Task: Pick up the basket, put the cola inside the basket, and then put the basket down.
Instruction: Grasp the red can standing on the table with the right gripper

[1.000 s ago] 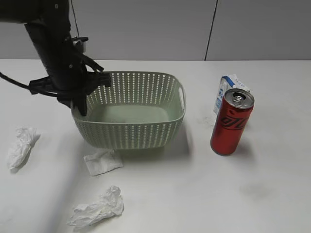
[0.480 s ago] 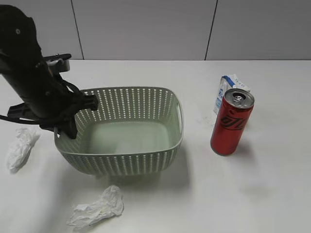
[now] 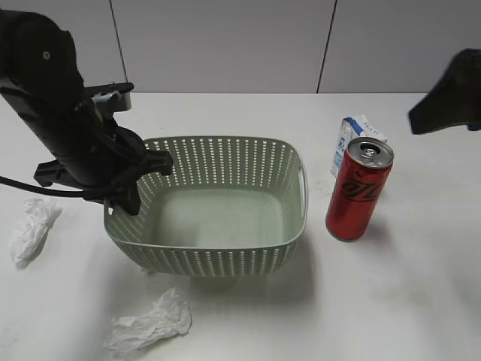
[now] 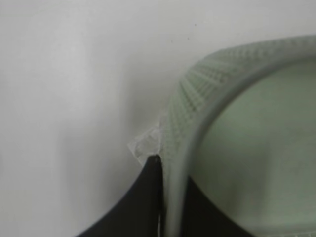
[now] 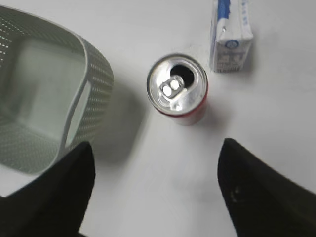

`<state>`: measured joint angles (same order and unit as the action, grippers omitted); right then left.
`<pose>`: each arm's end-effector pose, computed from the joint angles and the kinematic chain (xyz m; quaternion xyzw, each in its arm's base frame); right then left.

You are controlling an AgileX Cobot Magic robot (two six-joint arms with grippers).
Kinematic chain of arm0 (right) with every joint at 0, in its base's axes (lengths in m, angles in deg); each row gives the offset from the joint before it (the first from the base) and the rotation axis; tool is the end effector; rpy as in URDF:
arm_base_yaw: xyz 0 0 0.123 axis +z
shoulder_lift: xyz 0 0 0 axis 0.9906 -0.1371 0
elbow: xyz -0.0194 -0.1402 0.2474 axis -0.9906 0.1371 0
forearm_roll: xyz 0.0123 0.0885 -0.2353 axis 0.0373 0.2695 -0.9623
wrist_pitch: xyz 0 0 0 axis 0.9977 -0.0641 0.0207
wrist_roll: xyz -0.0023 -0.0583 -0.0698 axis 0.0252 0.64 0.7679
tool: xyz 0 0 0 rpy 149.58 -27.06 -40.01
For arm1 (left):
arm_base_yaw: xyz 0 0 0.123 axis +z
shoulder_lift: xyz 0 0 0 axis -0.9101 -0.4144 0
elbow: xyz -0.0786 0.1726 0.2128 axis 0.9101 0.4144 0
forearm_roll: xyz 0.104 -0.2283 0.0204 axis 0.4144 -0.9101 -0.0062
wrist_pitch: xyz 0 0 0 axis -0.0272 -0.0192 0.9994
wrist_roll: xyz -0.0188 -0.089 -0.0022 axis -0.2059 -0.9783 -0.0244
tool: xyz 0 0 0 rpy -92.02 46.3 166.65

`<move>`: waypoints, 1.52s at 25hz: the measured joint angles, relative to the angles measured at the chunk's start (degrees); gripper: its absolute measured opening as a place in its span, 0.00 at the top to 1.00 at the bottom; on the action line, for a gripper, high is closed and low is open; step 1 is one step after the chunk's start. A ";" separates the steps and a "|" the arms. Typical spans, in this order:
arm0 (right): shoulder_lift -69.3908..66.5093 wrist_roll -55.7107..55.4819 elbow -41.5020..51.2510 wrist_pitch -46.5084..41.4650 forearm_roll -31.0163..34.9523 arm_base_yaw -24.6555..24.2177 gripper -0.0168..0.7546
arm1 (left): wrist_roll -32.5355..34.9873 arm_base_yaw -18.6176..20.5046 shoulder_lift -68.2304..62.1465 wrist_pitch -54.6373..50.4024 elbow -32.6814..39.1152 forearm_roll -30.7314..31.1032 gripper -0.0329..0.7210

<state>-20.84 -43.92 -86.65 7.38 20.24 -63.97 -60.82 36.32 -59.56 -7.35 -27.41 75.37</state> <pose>0.2388 0.0978 0.3162 -0.1139 0.9436 0.1622 0.2653 0.2840 -0.1746 0.1910 0.0451 0.9881 -0.1249 0.0772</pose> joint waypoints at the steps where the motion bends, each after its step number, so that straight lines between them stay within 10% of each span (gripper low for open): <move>1: -1.87 -2.69 -0.15 1.94 -2.69 2.33 0.22 | 0.00 0.00 0.00 0.00 0.00 0.00 0.96; 9: -12.98 -18.74 -0.17 8.10 -16.73 7.16 0.15 | 0.00 0.00 0.00 -0.23 0.00 0.00 0.96; 38: -13.96 -18.51 -0.21 11.98 -18.21 7.20 0.33 | 0.00 0.00 0.00 -0.29 0.00 -0.12 0.96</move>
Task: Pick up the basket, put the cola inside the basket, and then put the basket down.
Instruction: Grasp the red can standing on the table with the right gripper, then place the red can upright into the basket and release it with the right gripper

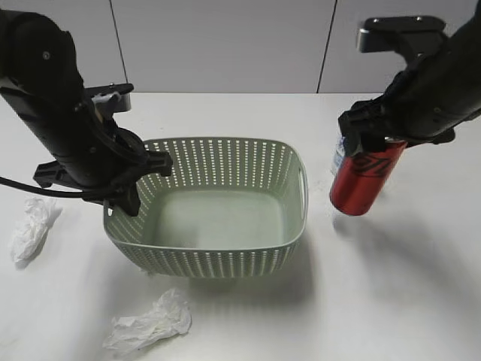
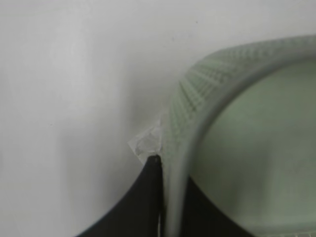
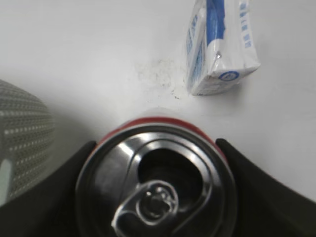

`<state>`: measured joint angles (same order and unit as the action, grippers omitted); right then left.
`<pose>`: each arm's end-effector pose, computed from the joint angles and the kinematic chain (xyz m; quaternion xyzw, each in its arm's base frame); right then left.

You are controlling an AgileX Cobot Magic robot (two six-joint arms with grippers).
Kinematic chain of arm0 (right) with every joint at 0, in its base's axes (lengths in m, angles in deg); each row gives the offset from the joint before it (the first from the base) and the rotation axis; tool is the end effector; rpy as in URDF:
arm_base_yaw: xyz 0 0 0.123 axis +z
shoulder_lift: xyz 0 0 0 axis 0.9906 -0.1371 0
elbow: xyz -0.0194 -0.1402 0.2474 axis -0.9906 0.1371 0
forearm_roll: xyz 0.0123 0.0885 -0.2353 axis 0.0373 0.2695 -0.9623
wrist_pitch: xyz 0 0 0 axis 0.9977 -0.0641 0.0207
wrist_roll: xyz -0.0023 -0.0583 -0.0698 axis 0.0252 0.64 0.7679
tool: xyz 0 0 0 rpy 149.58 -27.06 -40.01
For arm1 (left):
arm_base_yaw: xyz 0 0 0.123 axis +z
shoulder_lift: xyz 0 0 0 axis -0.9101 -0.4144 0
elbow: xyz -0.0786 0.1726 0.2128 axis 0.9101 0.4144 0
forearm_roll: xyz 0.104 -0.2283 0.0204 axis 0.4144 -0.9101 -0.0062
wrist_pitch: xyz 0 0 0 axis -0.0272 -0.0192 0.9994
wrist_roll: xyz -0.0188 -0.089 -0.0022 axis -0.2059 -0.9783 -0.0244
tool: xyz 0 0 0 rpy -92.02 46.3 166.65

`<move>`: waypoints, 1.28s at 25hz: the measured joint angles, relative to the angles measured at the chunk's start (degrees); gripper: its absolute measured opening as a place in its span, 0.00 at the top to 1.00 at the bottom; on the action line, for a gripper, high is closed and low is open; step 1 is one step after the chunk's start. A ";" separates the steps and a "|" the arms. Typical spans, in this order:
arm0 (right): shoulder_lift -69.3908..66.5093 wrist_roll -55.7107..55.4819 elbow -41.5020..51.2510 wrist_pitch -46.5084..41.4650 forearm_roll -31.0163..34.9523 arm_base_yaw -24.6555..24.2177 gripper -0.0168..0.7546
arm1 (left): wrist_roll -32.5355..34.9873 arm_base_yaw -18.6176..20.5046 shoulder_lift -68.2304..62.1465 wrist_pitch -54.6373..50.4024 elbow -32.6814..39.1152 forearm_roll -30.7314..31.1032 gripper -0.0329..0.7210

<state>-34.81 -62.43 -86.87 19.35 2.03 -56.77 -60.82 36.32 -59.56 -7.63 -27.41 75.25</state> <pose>0.2840 0.1321 0.2553 -0.0924 0.9576 0.0807 0.2607 0.2835 -0.1746 0.1909 0.0447 0.9884 -0.1249 0.0746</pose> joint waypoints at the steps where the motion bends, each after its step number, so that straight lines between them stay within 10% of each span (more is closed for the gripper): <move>1: 1.91 2.15 0.00 -0.16 0.00 0.00 0.33 | 0.00 0.00 0.00 0.00 0.00 -0.04 0.96; 14: 12.37 31.12 -9.55 -11.31 22.26 2.03 0.33 | 0.00 0.00 0.00 0.00 0.00 -0.11 0.96; 23: 2.23 39.15 -11.31 -9.36 21.29 15.24 0.33 | 0.00 0.00 0.00 0.00 0.00 -0.13 0.96; 32: -10.52 39.33 -11.31 -8.99 15.92 16.24 0.33 | 0.00 0.00 -0.05 0.80 0.07 0.28 0.96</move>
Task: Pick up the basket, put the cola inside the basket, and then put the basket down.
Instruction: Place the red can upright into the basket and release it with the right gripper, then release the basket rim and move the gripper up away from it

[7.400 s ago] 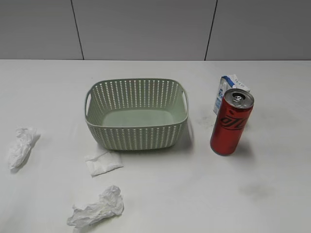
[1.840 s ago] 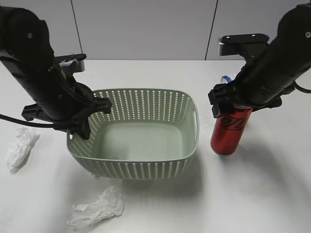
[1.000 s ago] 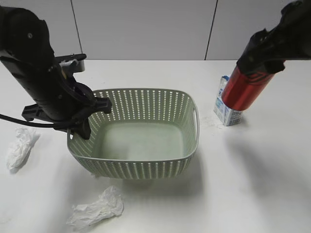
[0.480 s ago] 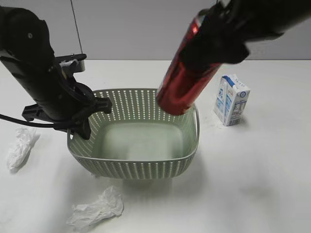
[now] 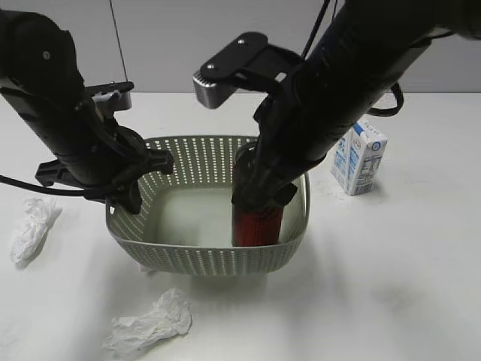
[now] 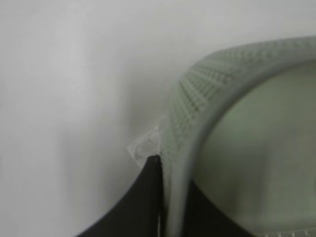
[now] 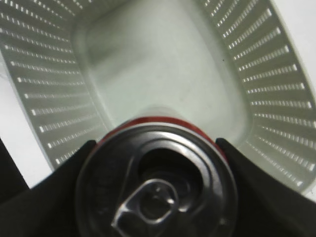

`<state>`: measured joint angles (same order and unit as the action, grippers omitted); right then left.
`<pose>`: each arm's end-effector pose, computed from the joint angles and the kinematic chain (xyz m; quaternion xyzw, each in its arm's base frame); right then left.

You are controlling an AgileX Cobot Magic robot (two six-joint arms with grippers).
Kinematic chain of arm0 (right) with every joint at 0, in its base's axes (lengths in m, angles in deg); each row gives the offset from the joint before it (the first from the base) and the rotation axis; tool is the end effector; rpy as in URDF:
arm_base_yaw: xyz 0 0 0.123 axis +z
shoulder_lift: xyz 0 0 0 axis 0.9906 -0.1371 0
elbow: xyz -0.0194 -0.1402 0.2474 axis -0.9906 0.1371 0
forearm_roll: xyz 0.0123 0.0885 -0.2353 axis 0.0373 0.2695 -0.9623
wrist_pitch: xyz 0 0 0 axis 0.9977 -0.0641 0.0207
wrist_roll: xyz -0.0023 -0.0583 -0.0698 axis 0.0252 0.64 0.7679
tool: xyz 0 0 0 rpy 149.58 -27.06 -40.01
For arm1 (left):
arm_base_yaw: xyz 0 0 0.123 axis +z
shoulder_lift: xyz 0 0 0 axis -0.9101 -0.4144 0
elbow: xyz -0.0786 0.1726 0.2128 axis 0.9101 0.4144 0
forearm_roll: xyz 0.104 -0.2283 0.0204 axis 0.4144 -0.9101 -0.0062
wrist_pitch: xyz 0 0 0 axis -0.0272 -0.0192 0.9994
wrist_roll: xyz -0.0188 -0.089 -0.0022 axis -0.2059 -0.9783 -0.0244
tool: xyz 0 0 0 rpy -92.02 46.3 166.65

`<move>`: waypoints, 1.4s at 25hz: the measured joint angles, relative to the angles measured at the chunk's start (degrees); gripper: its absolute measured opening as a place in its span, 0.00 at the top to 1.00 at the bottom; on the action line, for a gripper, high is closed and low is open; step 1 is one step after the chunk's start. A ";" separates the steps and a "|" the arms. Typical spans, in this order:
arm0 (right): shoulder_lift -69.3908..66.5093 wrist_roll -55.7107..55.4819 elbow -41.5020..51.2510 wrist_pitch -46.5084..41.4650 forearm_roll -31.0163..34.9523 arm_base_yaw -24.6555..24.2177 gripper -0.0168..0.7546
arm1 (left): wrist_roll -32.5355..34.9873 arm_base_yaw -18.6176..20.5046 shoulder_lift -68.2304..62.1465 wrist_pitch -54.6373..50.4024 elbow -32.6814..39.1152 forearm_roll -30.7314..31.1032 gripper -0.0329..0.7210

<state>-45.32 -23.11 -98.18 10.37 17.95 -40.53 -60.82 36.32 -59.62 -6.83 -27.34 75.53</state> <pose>0.2552 0.2468 0.2449 -0.4686 0.8543 0.1295 0.1837 0.2846 -0.1746 0.1905 0.0455 0.9878 -0.1249 0.0809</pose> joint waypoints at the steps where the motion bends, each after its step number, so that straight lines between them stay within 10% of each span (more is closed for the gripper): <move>1: -0.17 0.00 0.00 0.00 0.05 0.00 0.33 | 0.00 0.00 -0.05 -0.05 0.05 0.16 0.96; 6: 0.12 -0.05 -0.07 -0.13 0.00 0.00 0.16 | 0.00 0.00 -0.05 0.55 0.22 0.18 0.96; 19: 7.38 -13.45 -9.30 -6.48 -11.86 -1.87 0.15 | 0.05 0.00 -0.05 1.29 0.22 -0.01 0.96; 28: 7.38 -16.75 -8.24 -11.48 -16.81 -25.59 0.22 | 0.05 0.00 -0.05 0.99 0.22 -2.67 0.96; 35: 8.00 -14.98 -5.06 -16.32 -7.97 -39.99 0.24 | -0.50 0.00 -0.31 0.64 -0.05 -3.01 0.96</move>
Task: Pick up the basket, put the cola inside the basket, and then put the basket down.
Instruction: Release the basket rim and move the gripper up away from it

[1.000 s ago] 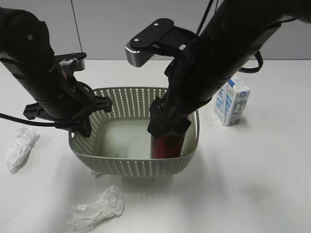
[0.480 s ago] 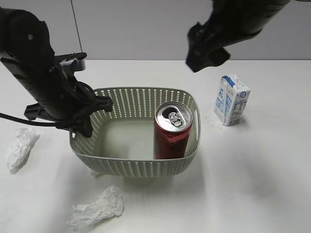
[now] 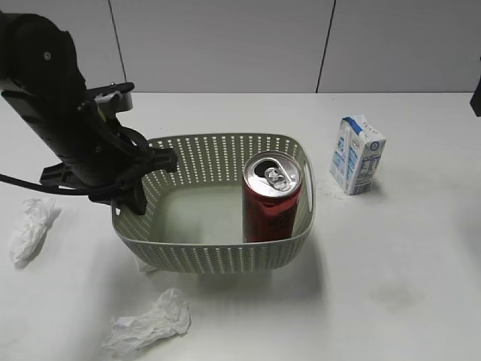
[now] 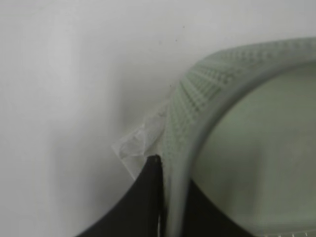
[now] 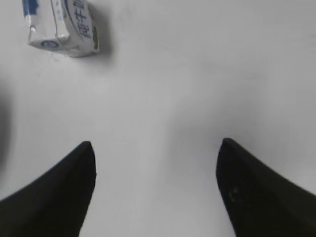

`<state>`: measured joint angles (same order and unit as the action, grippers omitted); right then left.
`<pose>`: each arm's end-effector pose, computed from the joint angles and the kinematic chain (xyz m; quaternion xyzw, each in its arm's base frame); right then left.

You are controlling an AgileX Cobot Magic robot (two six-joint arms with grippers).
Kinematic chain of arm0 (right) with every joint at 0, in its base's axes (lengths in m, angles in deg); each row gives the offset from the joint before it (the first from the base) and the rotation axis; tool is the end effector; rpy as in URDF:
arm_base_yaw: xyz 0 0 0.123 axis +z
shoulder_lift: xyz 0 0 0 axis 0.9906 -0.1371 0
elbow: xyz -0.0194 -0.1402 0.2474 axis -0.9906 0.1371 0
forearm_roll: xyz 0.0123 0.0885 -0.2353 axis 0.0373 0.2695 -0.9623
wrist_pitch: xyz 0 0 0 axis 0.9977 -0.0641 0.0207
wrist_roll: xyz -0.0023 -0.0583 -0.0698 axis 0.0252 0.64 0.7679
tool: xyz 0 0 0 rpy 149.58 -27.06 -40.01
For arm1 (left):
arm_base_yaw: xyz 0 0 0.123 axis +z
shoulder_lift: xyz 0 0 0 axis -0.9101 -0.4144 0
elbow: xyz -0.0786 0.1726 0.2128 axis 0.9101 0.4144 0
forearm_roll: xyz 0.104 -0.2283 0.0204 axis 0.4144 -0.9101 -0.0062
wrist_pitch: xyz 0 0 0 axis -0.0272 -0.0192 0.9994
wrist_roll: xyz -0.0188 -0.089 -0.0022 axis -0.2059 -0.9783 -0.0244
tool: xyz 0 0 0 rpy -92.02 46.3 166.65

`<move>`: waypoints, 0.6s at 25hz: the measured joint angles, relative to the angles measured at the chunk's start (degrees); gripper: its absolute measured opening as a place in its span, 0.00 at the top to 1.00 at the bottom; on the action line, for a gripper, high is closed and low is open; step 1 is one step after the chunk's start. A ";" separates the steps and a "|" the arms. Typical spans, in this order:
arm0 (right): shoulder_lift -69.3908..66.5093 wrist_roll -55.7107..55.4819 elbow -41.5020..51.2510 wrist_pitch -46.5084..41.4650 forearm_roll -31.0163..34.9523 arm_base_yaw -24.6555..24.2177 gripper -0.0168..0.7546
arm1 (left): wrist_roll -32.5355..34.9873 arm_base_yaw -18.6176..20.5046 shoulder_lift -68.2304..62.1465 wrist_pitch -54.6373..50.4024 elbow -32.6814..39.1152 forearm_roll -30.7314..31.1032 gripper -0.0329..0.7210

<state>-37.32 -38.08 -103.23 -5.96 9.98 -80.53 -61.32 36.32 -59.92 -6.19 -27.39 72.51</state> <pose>0.3197 0.0167 0.3060 -0.0713 0.9809 0.0357 0.1774 0.2849 -0.1782 0.1899 0.0233 0.9864 -0.1443 0.0755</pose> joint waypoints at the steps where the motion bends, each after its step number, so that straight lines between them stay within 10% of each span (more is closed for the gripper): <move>1: 0.72 0.39 1.14 -0.07 1.06 -0.12 0.24 | -0.29 0.00 -0.32 -0.20 -0.54 0.00 0.96; 15: 35.94 1.28 29.34 5.79 3.31 -0.25 0.24 | -3.14 1.88 -17.90 -11.26 -24.13 0.88 0.96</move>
<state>-1.38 -36.81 -73.90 -0.17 13.28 -80.78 -64.46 38.20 -77.82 -17.45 -51.52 73.40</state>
